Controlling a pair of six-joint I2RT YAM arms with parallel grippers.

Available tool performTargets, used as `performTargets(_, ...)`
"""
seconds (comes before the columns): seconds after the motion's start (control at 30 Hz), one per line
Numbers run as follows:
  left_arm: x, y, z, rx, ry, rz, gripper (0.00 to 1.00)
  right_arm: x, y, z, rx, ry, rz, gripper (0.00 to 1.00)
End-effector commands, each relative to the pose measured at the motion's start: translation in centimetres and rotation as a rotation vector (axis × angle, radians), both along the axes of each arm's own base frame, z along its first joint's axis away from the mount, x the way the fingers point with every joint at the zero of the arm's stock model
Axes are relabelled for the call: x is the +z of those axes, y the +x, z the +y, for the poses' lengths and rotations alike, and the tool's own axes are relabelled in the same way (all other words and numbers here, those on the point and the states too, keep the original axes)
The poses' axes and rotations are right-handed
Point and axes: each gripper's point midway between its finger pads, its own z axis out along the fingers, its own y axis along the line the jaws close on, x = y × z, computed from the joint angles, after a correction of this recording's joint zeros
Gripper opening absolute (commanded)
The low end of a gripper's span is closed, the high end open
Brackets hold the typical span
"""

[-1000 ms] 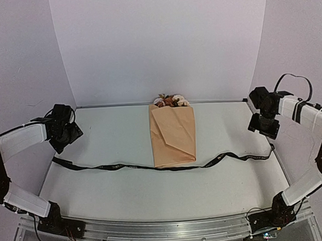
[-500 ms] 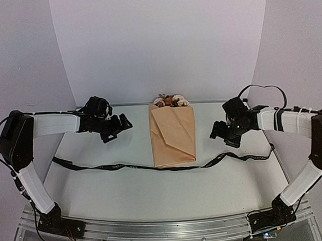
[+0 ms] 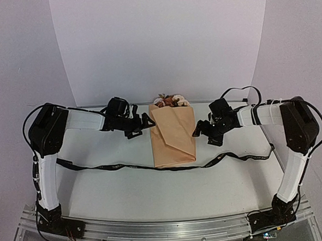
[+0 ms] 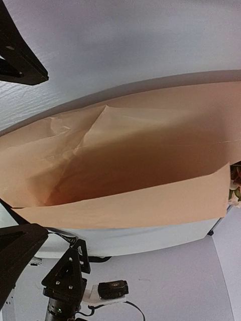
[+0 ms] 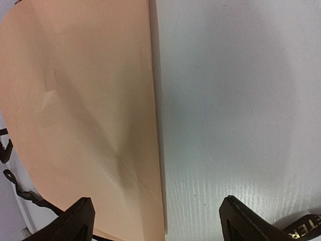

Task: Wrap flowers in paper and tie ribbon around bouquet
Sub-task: Pick up the folded bouquet from the center of the board.

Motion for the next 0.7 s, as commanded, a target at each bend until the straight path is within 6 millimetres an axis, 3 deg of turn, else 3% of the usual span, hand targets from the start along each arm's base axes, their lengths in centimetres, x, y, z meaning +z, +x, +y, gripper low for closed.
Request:
performTargets(0.0,0.4,1.5,-2.0,-0.047,-0.016,-0.063,1.00,0.5,2.3,1.7,0.028,0.034,-0.039,0.90)
performTargets(0.23,-1.7,2.2,-3.3,-0.084,-0.013,-0.037,1.00,-1.9,3.5,2.7,0.031,0.046,0.008,0.91)
performTargets(0.57,-3.5,2.5,-4.2,-0.084,-0.006,0.021,0.99,-3.3,3.7,4.2,0.053,0.029,0.047,0.89)
performTargets(0.67,-4.0,2.4,-4.4,-0.087,-0.005,0.044,0.94,-3.6,3.6,5.0,0.074,0.009,0.060,0.88)
